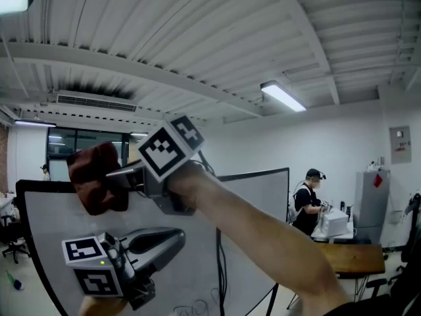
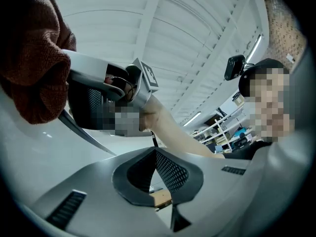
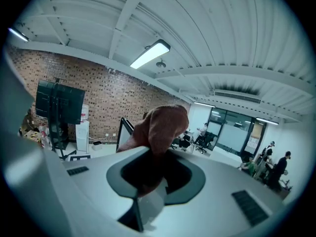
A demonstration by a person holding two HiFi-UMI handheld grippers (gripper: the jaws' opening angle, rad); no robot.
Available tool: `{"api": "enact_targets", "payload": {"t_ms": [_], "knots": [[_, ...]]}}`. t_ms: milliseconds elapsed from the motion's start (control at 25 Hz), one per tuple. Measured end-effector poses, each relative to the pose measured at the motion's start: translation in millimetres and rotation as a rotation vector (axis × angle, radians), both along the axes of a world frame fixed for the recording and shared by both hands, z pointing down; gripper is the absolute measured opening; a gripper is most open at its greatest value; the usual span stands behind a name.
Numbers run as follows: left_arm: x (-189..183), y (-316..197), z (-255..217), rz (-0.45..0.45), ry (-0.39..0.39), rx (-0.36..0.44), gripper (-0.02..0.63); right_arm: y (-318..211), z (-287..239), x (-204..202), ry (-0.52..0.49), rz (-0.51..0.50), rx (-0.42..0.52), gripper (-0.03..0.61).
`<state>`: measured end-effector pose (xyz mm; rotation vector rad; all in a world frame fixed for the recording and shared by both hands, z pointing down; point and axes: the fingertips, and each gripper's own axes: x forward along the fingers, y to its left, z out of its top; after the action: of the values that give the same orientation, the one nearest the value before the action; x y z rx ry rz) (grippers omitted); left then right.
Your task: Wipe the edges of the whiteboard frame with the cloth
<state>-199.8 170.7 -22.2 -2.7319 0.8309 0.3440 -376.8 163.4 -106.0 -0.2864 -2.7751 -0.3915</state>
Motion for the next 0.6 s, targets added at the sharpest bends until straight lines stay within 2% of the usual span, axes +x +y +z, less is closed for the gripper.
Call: {"api": "enact_targets", "payload": {"t_ms": [160, 400, 600], "knots": [[2.2, -3.1, 7.4, 0.045, -0.017, -0.027, -0.011, -7.5, 0.5, 6.2, 0.000, 0.038, -0.002, 0.075], [-2.5, 0.3, 7.9, 0.110, 0.005, -0.045, -0.011, -18.3, -1.1, 8.0, -0.021, 0.079, -0.015, 0.075], [2.2, -10.5, 15.5, 0.138, -0.026, -0.032, -0.011, -24.0, 1.6, 10.7, -0.020, 0.093, -0.011, 0.075]]}}
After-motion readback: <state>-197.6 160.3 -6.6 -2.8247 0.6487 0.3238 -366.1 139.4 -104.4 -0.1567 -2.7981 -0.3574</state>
